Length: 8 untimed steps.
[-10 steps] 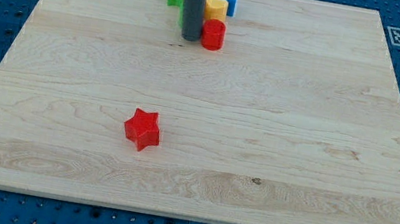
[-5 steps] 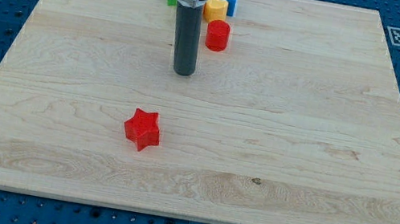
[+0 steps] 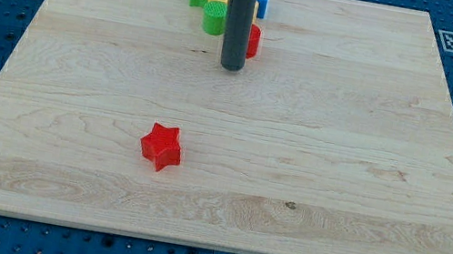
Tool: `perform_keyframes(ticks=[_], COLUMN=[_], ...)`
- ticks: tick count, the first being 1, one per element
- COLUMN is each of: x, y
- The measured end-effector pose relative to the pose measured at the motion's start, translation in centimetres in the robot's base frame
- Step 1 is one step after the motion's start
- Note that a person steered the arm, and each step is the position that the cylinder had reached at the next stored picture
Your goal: Slide the red circle to the group of blocks
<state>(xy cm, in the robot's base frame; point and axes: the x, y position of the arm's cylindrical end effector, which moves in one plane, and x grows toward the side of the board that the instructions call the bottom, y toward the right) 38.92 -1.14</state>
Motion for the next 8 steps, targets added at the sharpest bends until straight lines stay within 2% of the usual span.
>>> perform_keyframes(ticks=[1, 2, 3, 4, 6, 8], x=[1.3, 0.3, -2.6, -2.6, -5.7, -5.7], y=[2.8, 4.9, 4.9, 4.3, 2.1, 1.5])
